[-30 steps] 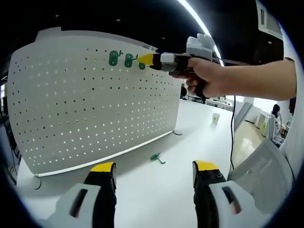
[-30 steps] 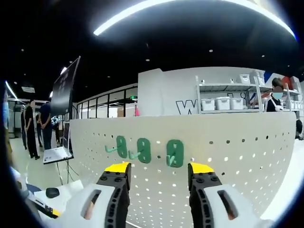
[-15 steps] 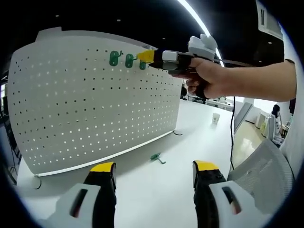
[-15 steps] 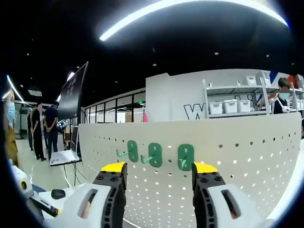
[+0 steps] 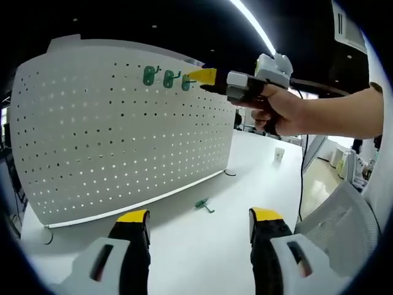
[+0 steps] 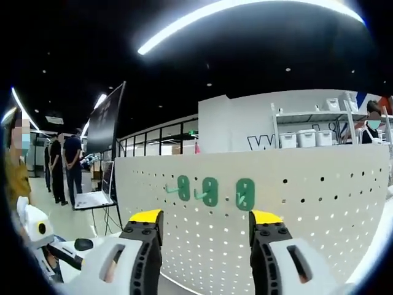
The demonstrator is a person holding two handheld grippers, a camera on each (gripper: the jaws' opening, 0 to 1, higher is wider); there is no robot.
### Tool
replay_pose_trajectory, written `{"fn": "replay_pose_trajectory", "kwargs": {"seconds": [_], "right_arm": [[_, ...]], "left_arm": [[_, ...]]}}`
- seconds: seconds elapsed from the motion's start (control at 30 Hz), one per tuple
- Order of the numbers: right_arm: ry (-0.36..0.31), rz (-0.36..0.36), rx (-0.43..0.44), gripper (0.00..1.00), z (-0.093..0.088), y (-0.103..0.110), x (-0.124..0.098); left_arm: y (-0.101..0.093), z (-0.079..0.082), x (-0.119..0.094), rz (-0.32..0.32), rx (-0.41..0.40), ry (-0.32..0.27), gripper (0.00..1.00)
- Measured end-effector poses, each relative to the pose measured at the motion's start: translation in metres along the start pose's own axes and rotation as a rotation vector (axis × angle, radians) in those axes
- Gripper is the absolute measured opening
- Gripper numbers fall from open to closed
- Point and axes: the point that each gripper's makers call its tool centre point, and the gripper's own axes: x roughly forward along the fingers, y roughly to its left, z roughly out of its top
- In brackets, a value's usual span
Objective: Insert the hook assembly into the mounting plate slot until the hook locks in place.
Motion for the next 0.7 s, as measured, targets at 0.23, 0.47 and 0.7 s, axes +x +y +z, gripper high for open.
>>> {"fn": "replay_pose_trajectory", "kwargs": {"seconds": [0.23,0.47,0.7], "right_arm": [[-0.006,0.006,0.016,0.56,0.001,0.001,-0.002],[0.015,0.043,0.012,0.57,-0.009,0.010,-0.015],[0.040,0.059,0.015,0.58,-0.022,0.014,-0.030]], "left_arm": [[-0.002,0.001,0.001,-0.007,0.006,0.002,0.67],[0.001,0.001,-0.001,-0.002,0.003,0.001,0.68],[0.000,0.001,0.000,-0.004,-0.001,0.000,0.68]]}}
